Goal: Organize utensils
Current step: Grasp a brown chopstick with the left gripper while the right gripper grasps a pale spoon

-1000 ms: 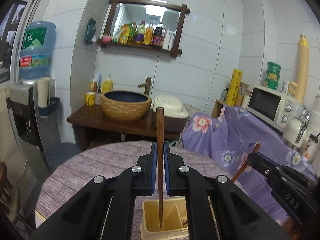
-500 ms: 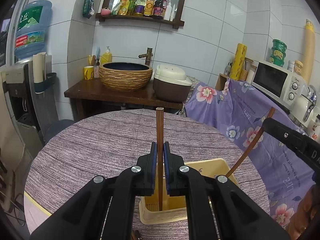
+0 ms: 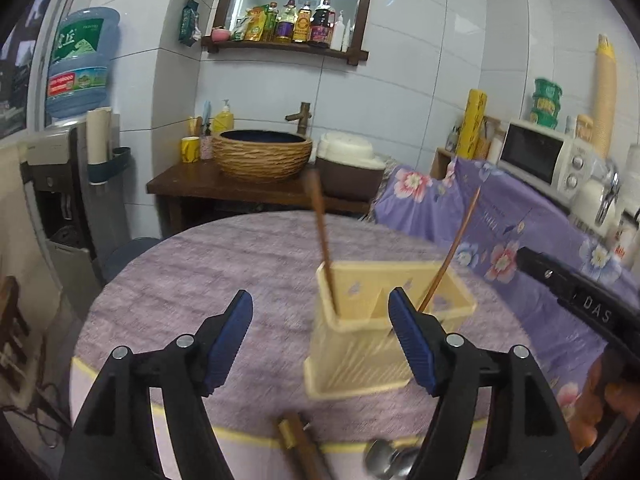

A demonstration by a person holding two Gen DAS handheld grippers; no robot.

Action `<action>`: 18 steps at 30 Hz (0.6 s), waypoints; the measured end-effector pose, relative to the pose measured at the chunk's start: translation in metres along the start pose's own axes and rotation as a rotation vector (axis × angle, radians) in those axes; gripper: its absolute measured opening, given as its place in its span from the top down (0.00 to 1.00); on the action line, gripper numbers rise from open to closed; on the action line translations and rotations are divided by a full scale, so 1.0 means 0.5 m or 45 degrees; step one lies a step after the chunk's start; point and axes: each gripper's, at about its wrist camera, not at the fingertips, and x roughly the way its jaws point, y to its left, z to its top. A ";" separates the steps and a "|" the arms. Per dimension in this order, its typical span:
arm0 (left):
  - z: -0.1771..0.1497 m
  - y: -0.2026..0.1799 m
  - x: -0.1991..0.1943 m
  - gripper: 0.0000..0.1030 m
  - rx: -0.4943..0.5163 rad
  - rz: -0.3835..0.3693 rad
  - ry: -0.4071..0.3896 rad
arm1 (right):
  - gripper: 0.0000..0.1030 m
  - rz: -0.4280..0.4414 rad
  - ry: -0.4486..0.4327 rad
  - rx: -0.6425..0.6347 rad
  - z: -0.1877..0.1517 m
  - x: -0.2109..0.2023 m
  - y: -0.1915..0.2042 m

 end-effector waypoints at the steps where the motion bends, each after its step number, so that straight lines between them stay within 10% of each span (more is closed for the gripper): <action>1: -0.027 0.010 -0.007 0.32 0.006 0.023 0.025 | 0.60 -0.014 0.022 -0.013 -0.024 -0.003 -0.002; 11: -0.227 0.084 0.018 0.53 -0.051 0.088 0.382 | 0.60 -0.144 0.361 -0.008 -0.254 0.014 -0.021; 18: -0.284 0.063 0.012 0.53 -0.012 0.077 0.427 | 0.60 -0.149 0.449 -0.077 -0.352 0.003 0.028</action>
